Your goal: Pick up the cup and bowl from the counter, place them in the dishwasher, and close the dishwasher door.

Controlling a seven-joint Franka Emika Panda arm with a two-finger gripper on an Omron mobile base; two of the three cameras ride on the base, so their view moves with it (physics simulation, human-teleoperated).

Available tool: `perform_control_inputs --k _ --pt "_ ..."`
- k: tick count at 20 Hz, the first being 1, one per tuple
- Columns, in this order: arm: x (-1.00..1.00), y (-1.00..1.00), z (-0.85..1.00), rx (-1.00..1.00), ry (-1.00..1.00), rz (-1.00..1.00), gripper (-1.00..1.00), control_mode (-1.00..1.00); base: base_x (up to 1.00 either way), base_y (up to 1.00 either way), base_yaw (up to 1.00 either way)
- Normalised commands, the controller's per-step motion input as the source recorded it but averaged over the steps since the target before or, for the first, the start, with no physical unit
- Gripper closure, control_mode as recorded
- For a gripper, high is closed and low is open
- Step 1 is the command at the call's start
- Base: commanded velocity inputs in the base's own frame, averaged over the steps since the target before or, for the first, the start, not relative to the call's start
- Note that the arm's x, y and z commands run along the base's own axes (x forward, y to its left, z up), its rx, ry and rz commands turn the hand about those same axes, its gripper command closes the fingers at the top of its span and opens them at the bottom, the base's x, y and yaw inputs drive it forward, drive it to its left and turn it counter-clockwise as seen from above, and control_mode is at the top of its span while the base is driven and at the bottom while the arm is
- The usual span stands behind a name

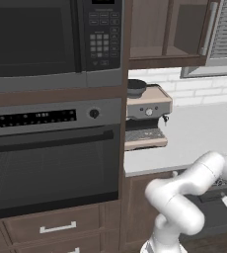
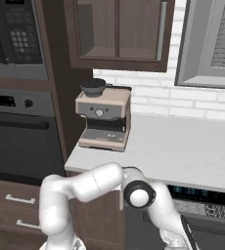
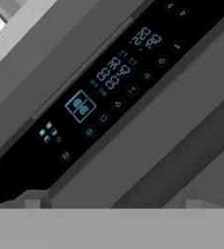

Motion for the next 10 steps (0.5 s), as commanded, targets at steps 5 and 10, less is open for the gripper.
perform_control_inputs --k 5,10 --pt "0.87 0.27 0.09 0.00 0.00 0.00 -1.00 -1.00 0.00 0.00 0.00" --pt "0.96 0.24 0.10 0.00 0.00 0.00 -1.00 -1.00 0.00 0.00 0.00"
